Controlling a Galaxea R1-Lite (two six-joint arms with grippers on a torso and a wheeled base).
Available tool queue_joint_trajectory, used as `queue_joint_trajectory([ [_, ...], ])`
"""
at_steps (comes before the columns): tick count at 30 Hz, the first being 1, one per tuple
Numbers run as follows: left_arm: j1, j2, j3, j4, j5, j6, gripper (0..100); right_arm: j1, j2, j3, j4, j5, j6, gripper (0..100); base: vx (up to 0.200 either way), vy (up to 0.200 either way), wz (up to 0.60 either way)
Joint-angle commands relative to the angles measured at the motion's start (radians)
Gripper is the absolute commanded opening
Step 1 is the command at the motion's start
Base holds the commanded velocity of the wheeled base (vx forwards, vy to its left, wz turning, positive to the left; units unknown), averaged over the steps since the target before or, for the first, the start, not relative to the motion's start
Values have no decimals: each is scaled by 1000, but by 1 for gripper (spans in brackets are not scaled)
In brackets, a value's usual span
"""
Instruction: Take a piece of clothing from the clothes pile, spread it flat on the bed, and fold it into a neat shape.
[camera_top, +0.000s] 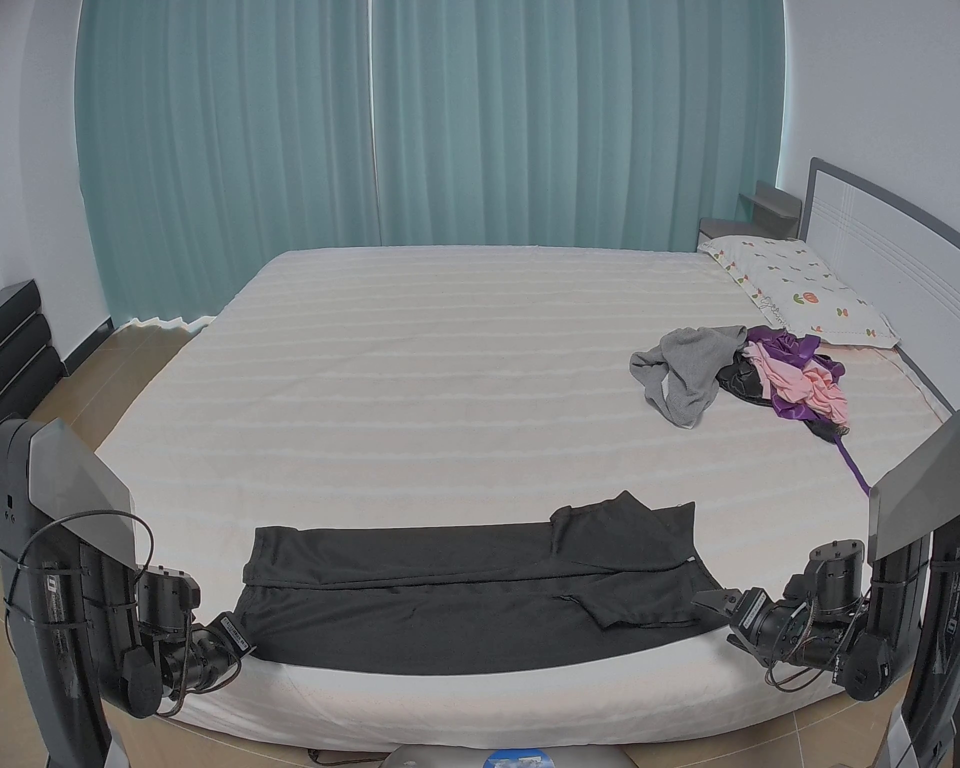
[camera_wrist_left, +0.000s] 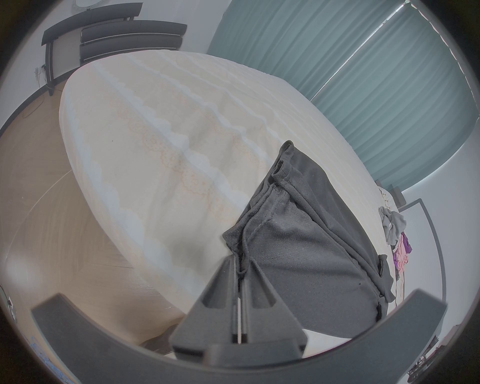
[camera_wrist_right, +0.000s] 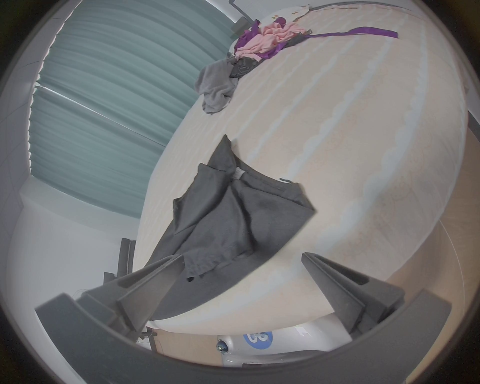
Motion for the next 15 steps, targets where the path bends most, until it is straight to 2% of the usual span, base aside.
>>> queue_joint_trajectory([
  [1,0,1,0,-1,0,0,0,-4,63,9,-13,-9,0,100,0,0,0],
  [7,0,3,0,0,0,0,0,-9,85,-33,-13,-13,10,100,0,0,0],
  [12,1,3,0,-1,0,0,0,-15,103,-77,-13,-72,53,100,0,0,0],
  [13,0,3,0,-1,0,0,0,-17,109,-83,-13,-78,53,0,0,0,0],
  [15,0,1,0,-1,0,0,0,-15,118,-88,-13,-102,53,0,0,0,0],
])
